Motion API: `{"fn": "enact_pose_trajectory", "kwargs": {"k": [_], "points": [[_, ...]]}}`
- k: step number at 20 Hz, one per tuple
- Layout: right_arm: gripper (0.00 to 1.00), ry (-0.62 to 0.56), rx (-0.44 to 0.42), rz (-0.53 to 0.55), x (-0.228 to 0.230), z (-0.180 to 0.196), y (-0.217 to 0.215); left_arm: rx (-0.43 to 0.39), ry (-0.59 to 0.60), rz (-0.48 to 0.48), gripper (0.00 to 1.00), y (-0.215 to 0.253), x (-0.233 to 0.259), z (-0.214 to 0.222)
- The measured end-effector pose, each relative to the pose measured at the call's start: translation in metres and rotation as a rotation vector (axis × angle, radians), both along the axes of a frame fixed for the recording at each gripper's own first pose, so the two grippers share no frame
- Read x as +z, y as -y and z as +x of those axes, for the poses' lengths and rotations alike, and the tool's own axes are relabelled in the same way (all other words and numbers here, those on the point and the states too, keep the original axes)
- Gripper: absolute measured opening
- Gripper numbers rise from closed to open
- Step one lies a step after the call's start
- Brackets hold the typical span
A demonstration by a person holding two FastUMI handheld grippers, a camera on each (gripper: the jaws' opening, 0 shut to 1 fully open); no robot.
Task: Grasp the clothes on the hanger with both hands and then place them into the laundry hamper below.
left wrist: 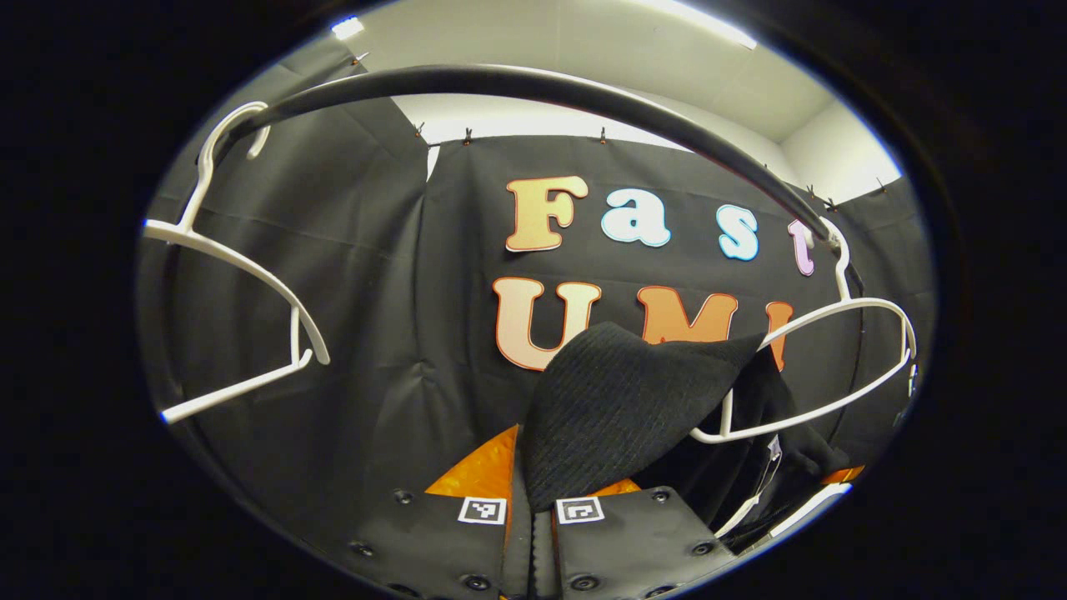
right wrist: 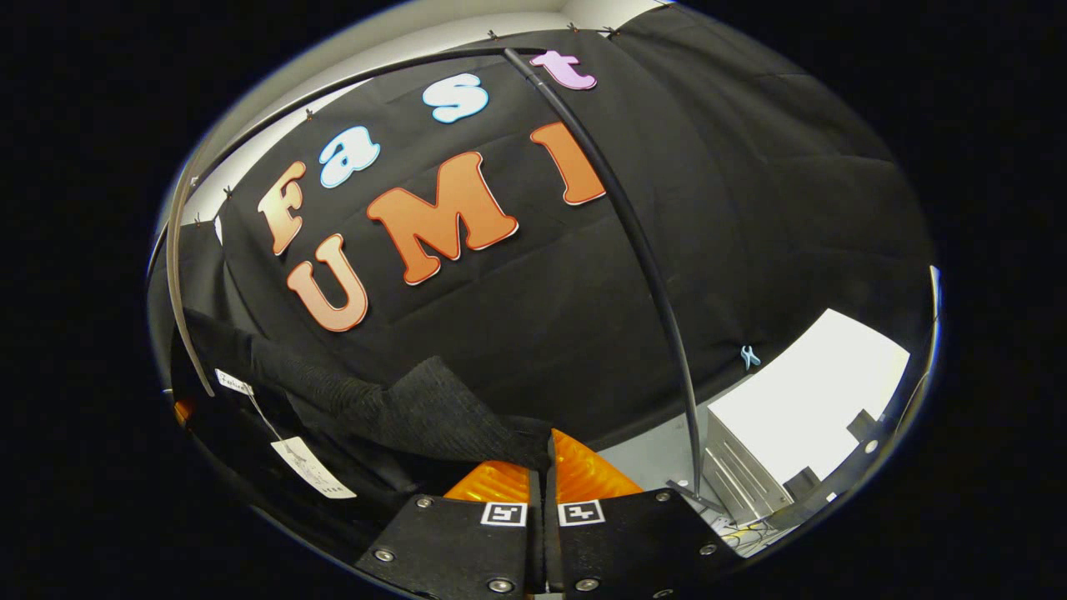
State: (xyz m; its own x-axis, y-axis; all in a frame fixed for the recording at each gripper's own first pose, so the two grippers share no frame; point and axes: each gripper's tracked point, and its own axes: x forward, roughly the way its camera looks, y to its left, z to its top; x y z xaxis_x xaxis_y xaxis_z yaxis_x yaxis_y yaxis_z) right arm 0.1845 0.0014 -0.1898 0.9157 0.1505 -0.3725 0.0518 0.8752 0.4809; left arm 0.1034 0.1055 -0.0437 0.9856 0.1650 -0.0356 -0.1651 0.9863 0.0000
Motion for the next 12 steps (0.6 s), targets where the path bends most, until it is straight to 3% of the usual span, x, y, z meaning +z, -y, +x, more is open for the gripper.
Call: {"fn": "enact_pose_trajectory", "kwargs": {"k": [12], "points": [[0.0, -0.077, 0.075, -0.038, -0.042, -0.016, -0.059, 0.082, -0.14, -0.005, 0.11, -0.055, -0.071, -0.033]]}}
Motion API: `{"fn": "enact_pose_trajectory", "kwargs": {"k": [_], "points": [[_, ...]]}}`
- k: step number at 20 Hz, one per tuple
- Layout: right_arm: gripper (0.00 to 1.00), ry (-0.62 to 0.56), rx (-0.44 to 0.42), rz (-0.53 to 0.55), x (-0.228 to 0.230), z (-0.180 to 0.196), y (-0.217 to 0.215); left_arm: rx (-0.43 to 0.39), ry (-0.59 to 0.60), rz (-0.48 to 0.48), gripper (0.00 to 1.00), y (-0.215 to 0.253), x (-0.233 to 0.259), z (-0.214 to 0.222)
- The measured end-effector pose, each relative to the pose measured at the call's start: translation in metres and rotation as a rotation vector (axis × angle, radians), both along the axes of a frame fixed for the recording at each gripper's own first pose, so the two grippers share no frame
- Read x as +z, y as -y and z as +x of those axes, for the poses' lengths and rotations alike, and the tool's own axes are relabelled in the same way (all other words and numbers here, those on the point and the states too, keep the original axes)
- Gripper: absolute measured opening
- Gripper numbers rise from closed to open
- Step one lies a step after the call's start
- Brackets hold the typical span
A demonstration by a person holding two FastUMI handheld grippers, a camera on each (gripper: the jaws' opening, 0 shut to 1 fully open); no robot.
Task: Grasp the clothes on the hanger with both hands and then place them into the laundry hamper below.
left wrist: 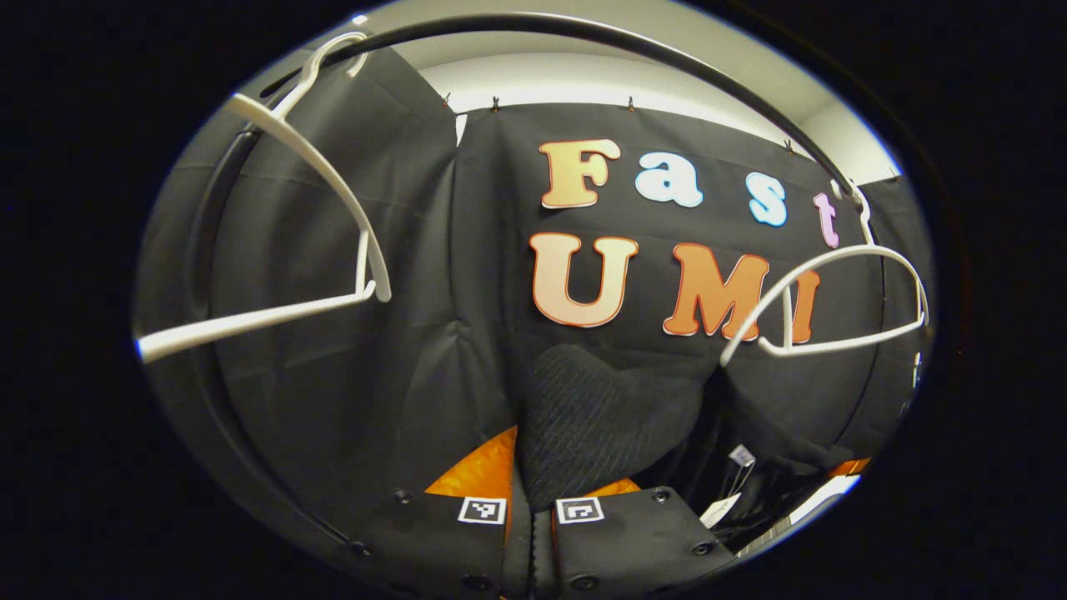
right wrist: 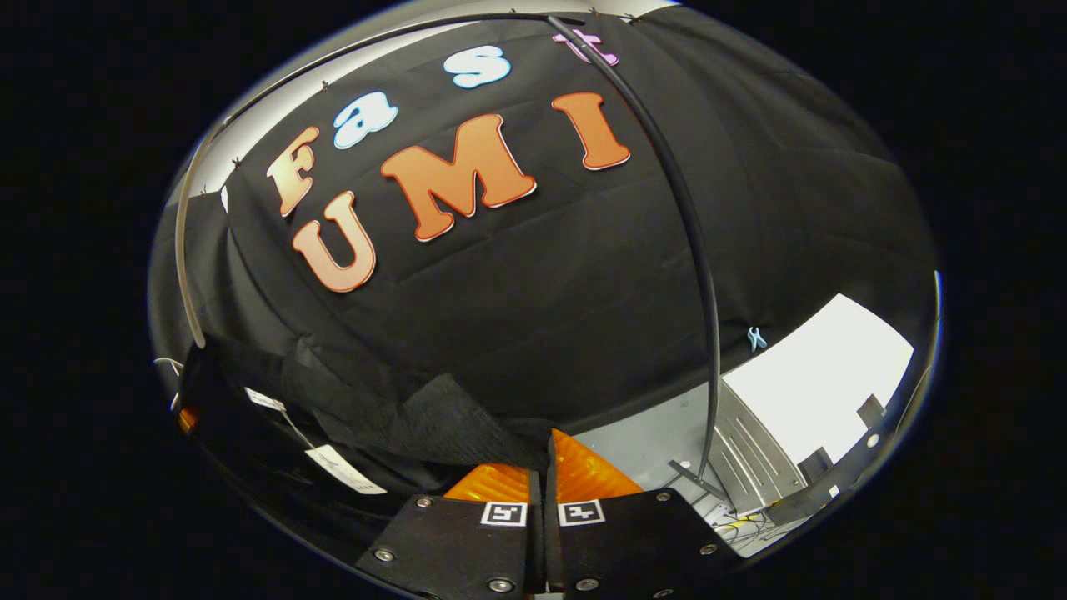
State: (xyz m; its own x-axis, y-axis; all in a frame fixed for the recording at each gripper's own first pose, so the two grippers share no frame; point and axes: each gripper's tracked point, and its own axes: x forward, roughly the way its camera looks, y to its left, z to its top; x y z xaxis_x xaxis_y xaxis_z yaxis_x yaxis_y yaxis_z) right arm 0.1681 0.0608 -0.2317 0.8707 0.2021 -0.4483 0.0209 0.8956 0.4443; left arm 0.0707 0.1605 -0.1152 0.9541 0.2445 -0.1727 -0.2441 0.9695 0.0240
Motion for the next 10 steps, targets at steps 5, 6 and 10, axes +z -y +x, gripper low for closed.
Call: {"fn": "enact_pose_trajectory", "kwargs": {"k": [5, 6, 10], "points": [[0.0, -0.041, 0.034, -0.01, -0.022, -0.013, -0.019, -0.013, -0.087, -0.032, 0.08, 0.003, -0.04, -0.013], [0.0, -0.048, 0.039, -0.014, -0.026, -0.015, -0.022, -0.017, -0.104, -0.035, 0.08, 0.005, -0.049, -0.015], [0.0, -0.076, 0.049, -0.023, -0.041, -0.02, -0.029, -0.046, -0.171, -0.052, 0.08, 0.017, -0.08, -0.014]]}}
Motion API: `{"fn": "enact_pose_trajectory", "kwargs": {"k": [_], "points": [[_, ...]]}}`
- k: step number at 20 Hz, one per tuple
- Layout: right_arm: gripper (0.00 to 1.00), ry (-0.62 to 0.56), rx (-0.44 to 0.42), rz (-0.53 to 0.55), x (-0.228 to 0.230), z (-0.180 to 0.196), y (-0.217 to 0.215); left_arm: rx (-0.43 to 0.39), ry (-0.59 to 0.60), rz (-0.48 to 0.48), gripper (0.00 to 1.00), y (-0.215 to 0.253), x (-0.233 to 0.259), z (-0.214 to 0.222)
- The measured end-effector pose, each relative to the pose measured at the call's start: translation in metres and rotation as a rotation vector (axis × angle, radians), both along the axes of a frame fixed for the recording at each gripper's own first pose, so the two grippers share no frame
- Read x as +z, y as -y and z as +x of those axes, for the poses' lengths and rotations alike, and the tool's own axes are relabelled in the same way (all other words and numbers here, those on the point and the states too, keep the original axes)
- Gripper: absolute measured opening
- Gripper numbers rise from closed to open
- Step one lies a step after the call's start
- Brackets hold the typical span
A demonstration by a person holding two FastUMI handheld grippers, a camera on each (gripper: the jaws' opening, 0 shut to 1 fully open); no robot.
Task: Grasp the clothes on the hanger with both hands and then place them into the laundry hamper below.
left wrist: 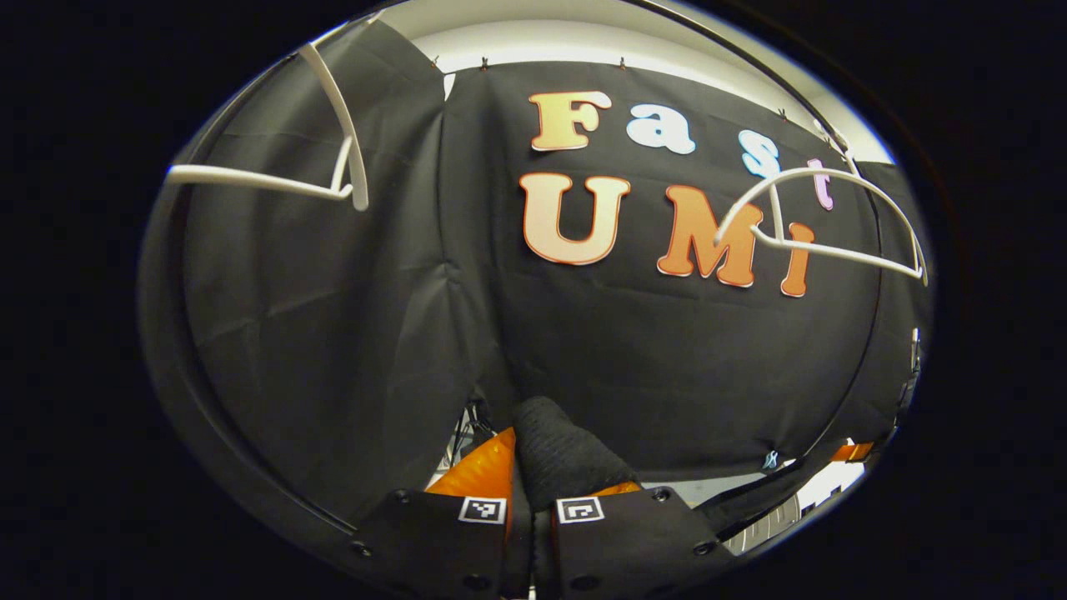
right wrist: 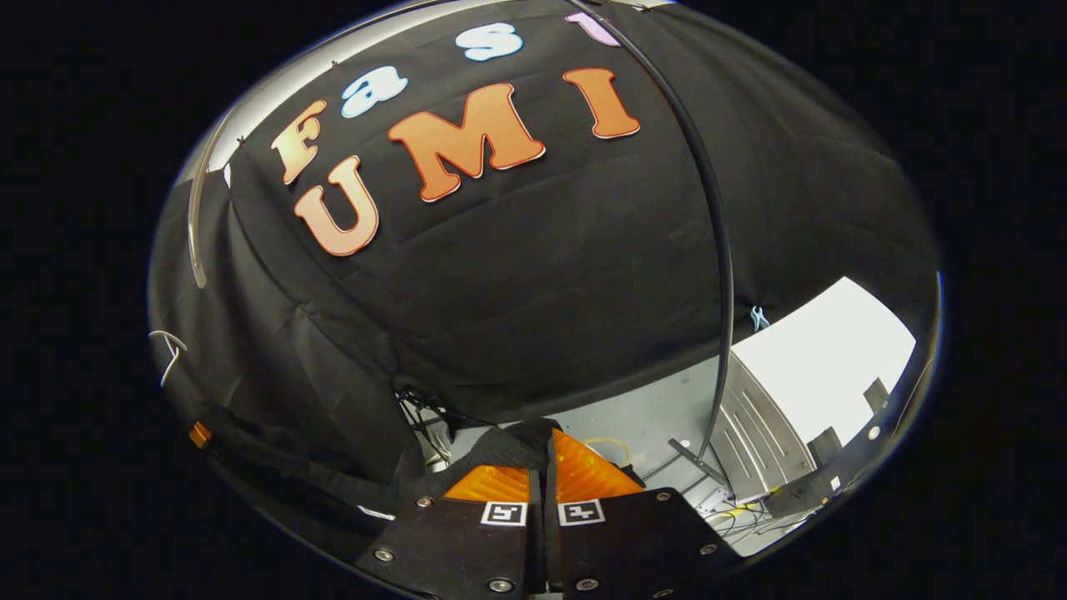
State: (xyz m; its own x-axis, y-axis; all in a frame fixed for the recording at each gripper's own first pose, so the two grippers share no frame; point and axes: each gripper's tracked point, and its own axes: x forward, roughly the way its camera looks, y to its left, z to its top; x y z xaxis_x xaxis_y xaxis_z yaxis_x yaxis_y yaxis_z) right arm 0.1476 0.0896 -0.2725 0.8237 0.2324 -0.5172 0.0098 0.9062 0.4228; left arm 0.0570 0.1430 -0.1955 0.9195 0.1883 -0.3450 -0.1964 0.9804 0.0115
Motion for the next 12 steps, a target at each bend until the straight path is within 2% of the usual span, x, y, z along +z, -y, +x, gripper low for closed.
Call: {"fn": "enact_pose_trajectory", "kwargs": {"k": [12], "points": [[0.0, -0.08, 0.049, -0.025, -0.048, 0.009, -0.042, -0.132, -0.224, -0.035, 0.08, 0.061, -0.103, 0.023]]}}
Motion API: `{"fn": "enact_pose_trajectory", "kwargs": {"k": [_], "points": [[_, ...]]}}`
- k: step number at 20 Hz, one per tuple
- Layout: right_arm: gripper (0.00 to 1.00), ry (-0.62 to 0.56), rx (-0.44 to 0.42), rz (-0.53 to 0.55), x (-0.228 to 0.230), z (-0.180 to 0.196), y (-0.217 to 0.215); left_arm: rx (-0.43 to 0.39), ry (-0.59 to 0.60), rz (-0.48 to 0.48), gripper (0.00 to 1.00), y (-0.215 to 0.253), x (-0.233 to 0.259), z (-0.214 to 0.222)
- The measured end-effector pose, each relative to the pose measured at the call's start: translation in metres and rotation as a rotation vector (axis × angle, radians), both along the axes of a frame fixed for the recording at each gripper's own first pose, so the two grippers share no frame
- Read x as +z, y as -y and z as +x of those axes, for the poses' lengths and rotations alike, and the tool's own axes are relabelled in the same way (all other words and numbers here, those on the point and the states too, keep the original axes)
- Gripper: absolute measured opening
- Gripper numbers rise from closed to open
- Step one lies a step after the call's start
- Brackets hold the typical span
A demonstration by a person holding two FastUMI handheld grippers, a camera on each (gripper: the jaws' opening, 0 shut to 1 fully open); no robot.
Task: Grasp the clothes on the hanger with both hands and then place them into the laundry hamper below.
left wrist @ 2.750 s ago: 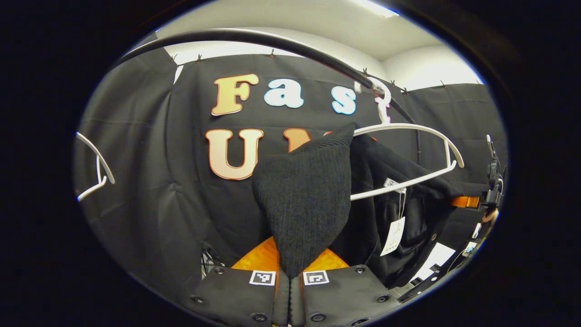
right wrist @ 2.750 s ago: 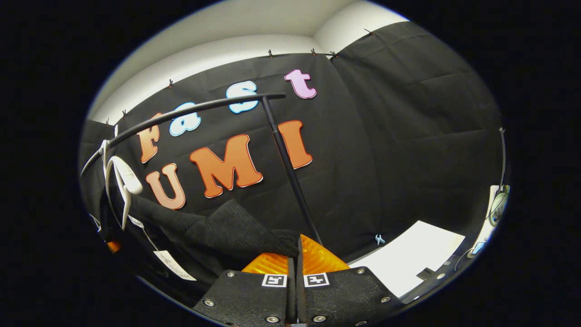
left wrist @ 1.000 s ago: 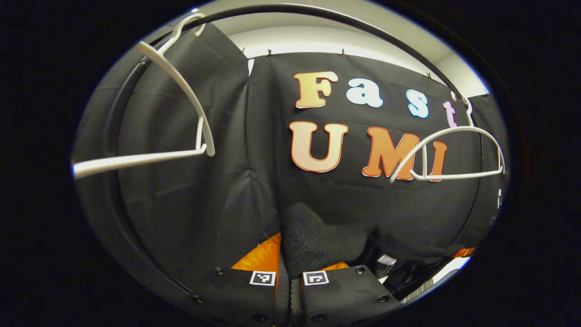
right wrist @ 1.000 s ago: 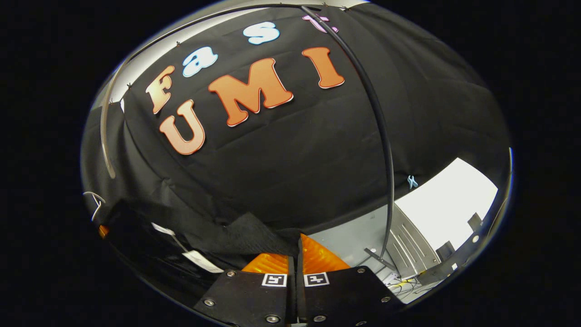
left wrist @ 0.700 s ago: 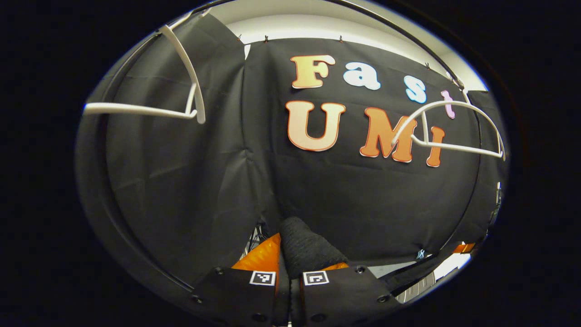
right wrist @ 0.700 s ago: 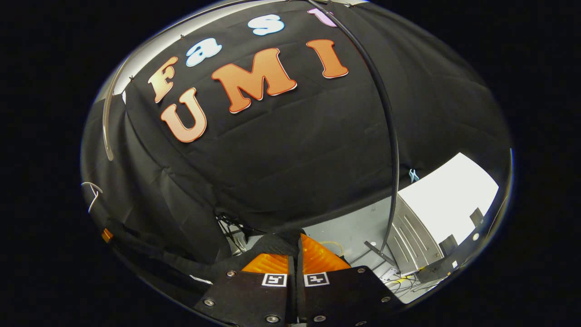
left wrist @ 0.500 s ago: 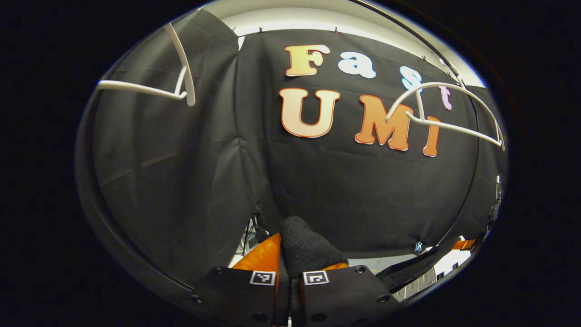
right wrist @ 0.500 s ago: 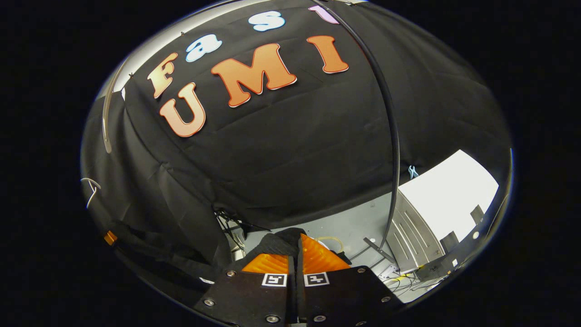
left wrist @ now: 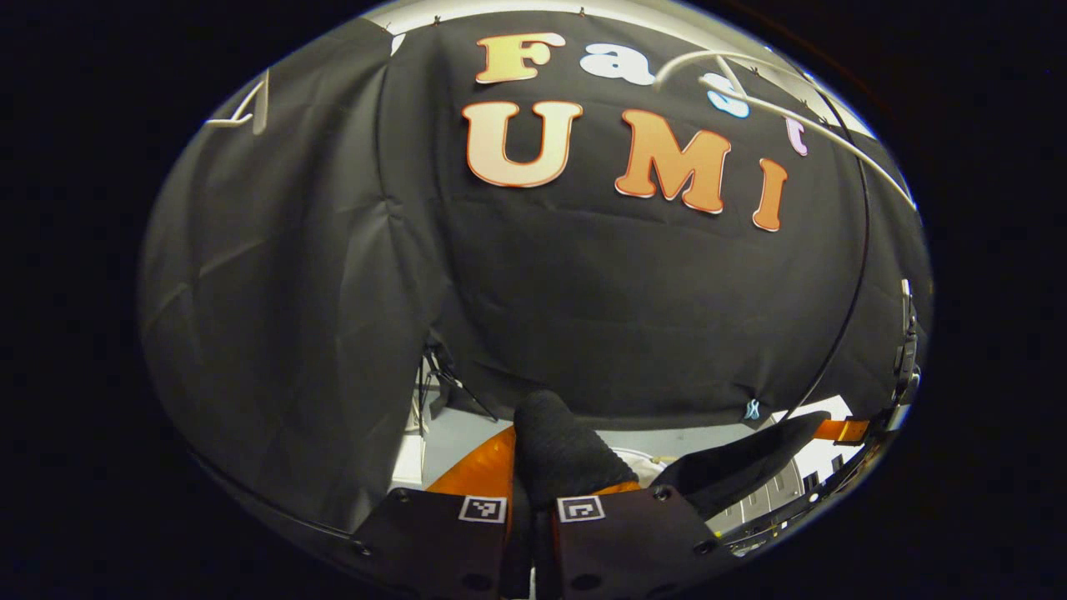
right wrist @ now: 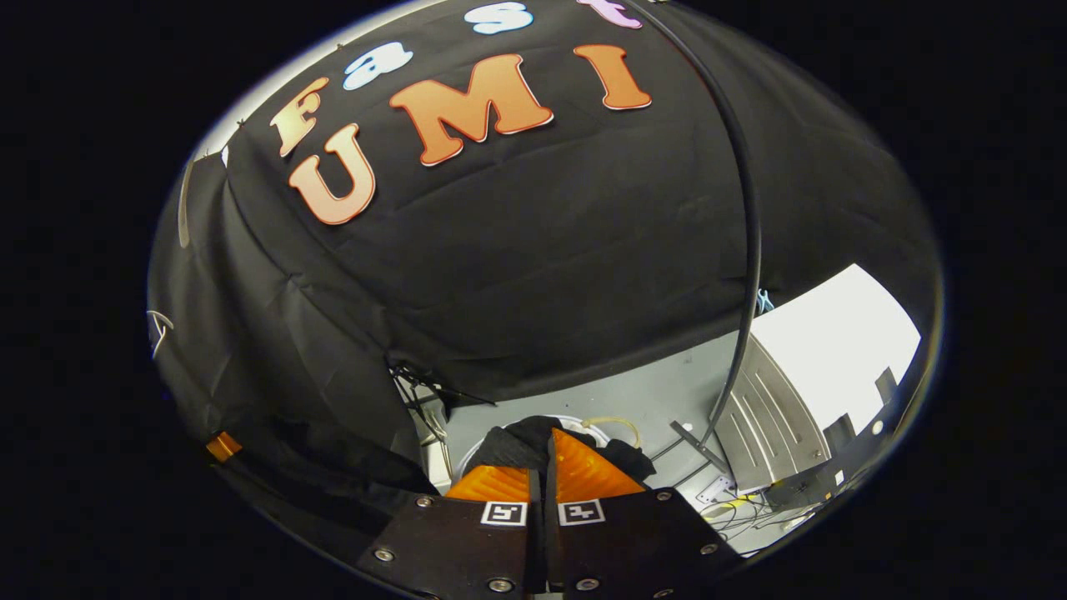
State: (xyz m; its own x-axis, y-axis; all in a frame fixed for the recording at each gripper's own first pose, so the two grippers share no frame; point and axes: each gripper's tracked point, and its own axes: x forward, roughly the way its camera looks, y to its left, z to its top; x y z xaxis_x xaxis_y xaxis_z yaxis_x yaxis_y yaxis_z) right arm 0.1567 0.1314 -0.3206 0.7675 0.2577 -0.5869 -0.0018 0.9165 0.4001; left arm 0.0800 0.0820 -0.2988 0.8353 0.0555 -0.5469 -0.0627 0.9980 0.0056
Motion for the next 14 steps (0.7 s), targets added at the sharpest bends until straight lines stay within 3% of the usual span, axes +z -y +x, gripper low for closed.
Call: {"fn": "enact_pose_trajectory", "kwargs": {"k": [14], "points": [[0.0, -0.106, 0.07, -0.042, -0.07, 0.024, -0.047, -0.075, -0.262, -0.033, 0.08, 0.041, -0.118, 0.019]]}}
